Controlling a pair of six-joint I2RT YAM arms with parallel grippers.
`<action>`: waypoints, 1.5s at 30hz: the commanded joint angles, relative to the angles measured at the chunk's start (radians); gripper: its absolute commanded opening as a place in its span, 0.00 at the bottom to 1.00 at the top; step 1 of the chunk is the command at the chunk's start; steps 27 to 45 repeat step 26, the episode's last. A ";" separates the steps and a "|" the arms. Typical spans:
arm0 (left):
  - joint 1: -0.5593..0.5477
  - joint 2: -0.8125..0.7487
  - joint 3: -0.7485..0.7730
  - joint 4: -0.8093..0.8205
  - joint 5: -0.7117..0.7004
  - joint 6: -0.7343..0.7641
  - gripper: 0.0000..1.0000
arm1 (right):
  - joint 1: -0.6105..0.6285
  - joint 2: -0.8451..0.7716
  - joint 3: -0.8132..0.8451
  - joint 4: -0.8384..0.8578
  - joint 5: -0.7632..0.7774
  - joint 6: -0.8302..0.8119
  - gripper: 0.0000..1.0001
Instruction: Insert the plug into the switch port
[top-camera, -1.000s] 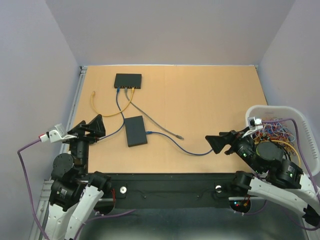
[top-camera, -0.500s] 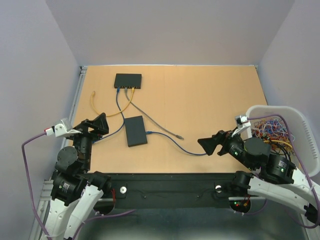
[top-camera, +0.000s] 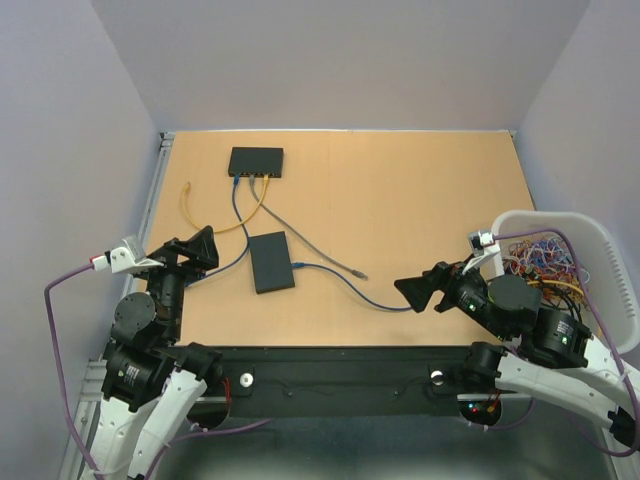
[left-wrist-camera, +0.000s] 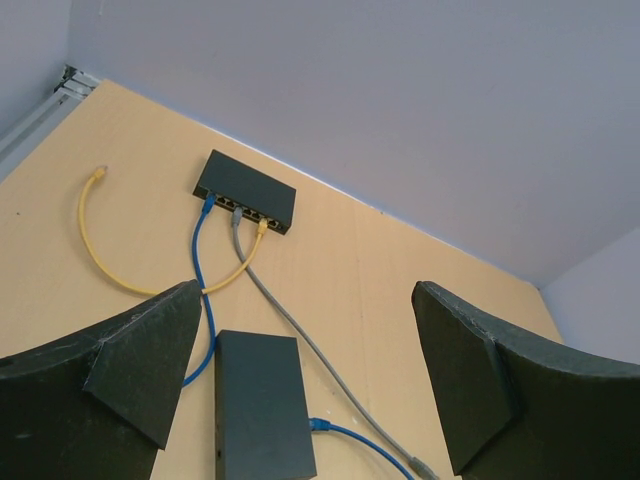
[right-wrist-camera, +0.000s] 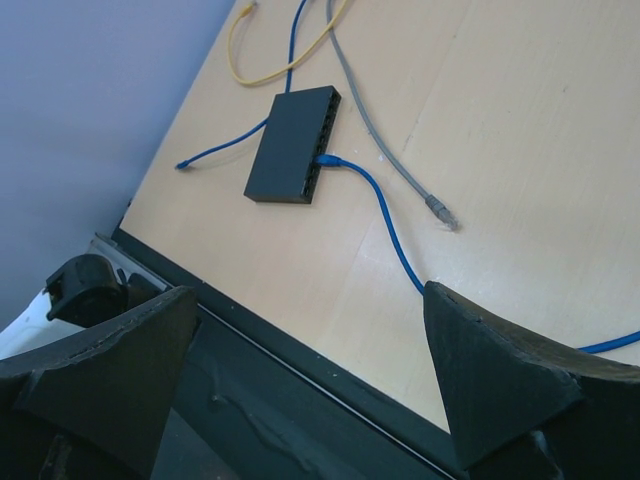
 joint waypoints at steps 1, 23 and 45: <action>-0.002 0.016 -0.004 0.036 0.002 0.007 0.98 | 0.006 -0.006 0.021 0.016 -0.004 0.000 1.00; -0.002 0.025 -0.001 0.023 -0.006 0.004 0.98 | 0.006 0.018 0.021 0.022 -0.029 -0.017 1.00; -0.002 0.027 -0.001 0.023 -0.007 0.004 0.97 | 0.006 0.038 0.027 0.025 -0.035 -0.024 1.00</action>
